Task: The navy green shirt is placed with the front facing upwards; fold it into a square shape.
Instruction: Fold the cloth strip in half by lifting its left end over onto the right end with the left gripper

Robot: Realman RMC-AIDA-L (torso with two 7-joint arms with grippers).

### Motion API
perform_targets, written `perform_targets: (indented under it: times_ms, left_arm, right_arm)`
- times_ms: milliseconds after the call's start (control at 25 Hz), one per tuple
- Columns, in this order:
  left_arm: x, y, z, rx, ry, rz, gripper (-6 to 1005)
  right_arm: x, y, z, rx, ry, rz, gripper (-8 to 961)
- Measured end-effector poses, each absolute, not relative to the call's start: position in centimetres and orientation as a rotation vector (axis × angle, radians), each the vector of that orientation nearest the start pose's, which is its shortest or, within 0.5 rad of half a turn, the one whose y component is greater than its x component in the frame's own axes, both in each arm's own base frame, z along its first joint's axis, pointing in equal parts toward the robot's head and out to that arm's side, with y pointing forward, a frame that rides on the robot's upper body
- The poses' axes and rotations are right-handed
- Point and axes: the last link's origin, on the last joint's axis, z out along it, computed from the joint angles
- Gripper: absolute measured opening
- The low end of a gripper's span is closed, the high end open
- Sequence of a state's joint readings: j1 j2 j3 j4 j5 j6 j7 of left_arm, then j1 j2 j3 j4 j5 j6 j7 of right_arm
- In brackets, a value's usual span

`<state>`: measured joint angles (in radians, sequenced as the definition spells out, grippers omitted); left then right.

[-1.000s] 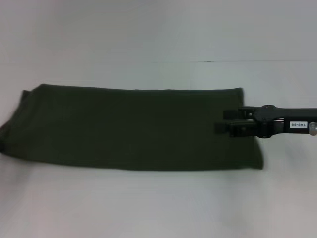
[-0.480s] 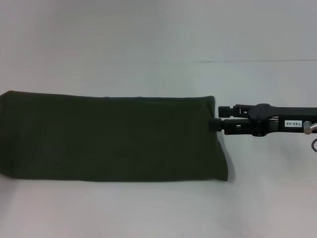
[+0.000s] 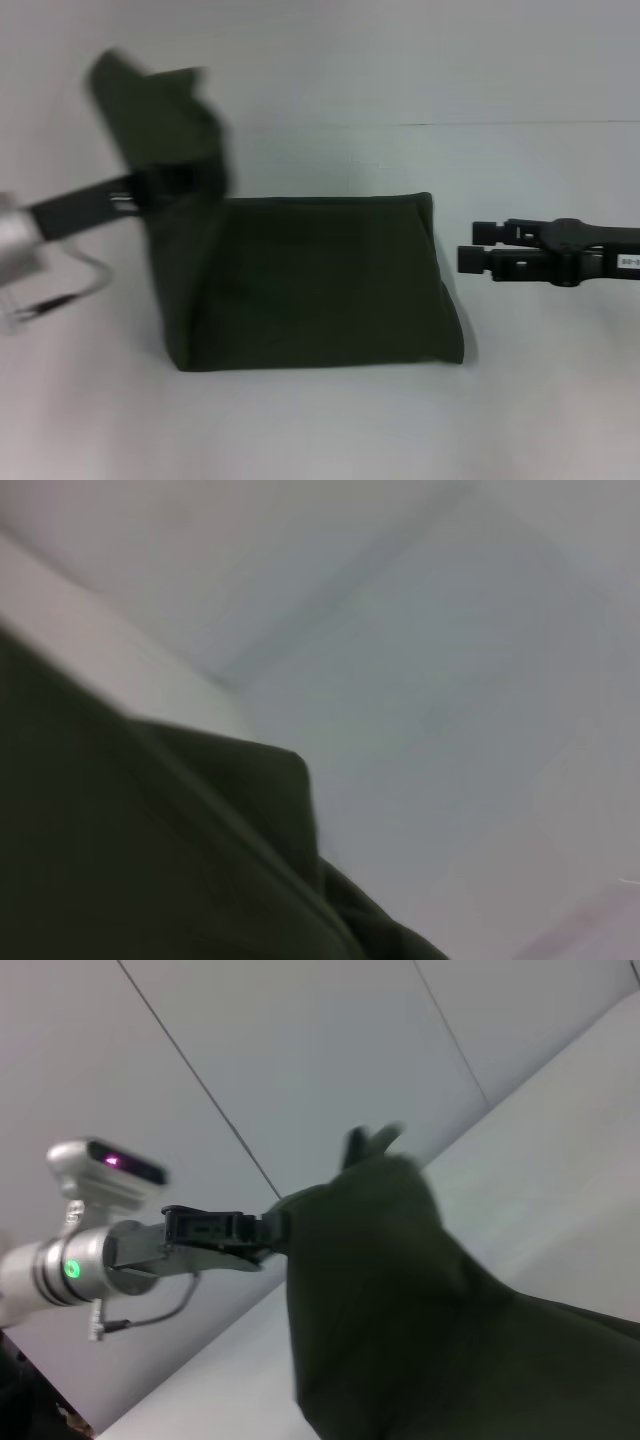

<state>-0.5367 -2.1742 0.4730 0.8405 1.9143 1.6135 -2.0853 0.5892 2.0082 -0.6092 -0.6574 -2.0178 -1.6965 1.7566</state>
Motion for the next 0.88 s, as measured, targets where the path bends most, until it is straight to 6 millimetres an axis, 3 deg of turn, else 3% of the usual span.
perform_targets:
  times_ms: [160,280,440,560,680,880]
  left_arm:
    - [-20.7,34.9,-2.2,-2.39,-1.456,-1.351,82]
    - [-20.4,34.0,-7.6,-2.285,-1.547,-1.4,87]
    - [-20.6,32.0,-10.8,-2.195,-1.51,-1.42,94]
    - [-20.0,30.4,-11.3,-2.197,-1.434,-1.494,99]
    - [-19.2,29.3,-11.1,-2.224,-1.382,-1.59,224]
    - [-19.5,28.5,-8.6,-2.246,-1.225,-1.733,392]
  right_arm:
    - [26.0,33.4,4.5,-2.698,1.061,0.833,821]
    - [26.6,33.0,4.9,-2.689,1.068,0.823,819]
    - [27.2,32.6,5.2,-2.684,1.08,0.813,816]
    - [27.5,32.5,5.2,-2.673,1.094,0.808,813]
    - [27.8,32.8,5.0,-2.644,1.135,0.792,811]
    - [27.9,34.1,4.5,-2.565,1.242,0.743,806]
